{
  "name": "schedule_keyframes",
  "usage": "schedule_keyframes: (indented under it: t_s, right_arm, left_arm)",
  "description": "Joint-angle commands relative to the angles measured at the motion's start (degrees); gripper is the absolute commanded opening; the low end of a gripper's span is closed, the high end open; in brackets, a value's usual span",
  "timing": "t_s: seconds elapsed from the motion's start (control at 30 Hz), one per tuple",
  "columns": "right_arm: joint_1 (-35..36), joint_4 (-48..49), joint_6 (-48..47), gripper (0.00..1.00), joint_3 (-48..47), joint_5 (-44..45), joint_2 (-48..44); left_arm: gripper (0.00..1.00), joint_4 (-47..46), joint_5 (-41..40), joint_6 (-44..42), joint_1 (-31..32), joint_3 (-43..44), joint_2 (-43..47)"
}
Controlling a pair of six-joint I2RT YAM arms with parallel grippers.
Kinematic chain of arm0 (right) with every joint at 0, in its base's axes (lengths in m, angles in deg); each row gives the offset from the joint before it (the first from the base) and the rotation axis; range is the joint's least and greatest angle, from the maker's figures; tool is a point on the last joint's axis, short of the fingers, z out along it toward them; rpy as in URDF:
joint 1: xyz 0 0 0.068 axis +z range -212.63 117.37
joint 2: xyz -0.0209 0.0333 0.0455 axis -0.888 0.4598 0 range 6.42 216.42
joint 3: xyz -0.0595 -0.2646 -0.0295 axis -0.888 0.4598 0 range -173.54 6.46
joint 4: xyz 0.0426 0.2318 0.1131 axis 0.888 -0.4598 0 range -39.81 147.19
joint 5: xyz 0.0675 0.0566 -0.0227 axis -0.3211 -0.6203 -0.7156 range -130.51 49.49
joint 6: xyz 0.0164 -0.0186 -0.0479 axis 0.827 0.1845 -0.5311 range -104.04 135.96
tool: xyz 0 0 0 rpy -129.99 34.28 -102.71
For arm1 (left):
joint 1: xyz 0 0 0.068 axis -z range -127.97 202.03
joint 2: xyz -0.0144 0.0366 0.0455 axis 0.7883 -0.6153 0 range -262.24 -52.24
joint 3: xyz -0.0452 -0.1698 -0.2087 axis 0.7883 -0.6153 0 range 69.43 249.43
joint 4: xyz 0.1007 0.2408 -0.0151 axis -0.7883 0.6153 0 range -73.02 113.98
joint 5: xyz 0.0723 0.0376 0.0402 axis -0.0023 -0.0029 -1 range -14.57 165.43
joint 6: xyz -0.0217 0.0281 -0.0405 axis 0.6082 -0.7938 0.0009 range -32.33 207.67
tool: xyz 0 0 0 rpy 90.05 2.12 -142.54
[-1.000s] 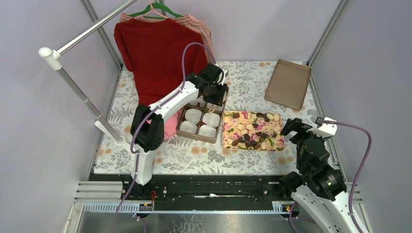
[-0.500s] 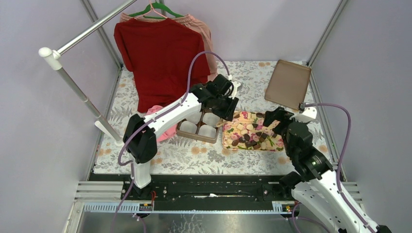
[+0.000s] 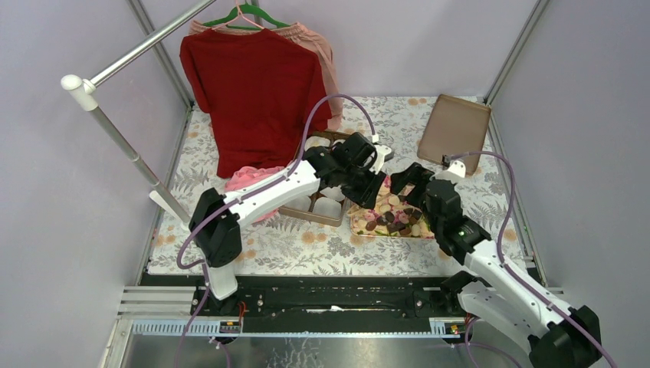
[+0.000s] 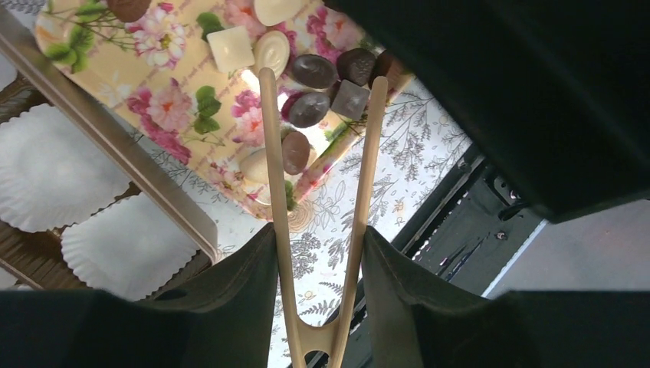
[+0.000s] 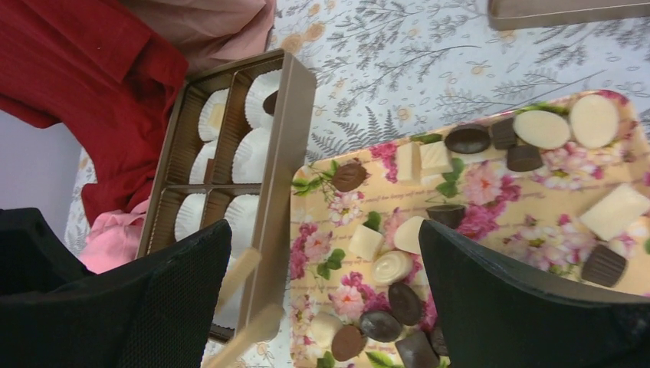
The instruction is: Pack the chocolate
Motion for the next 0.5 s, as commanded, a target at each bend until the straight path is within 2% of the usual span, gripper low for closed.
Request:
schedule_keyframes:
  t_s: [0.0,0.47]
  right_arm:
    - [0.27,8.76,3.53,1.0,-0.4,-3.22,2.74]
    - [0.18,9.62,8.76,1.0,3.35,-7.31,7.19]
  left_arm:
    - [0.48,-4.11,1.56,-0.97,1.22,-0.81,2.35]
    - [0.48,-8.26,1.3,-0.27,2.39,-1.63,4.56]
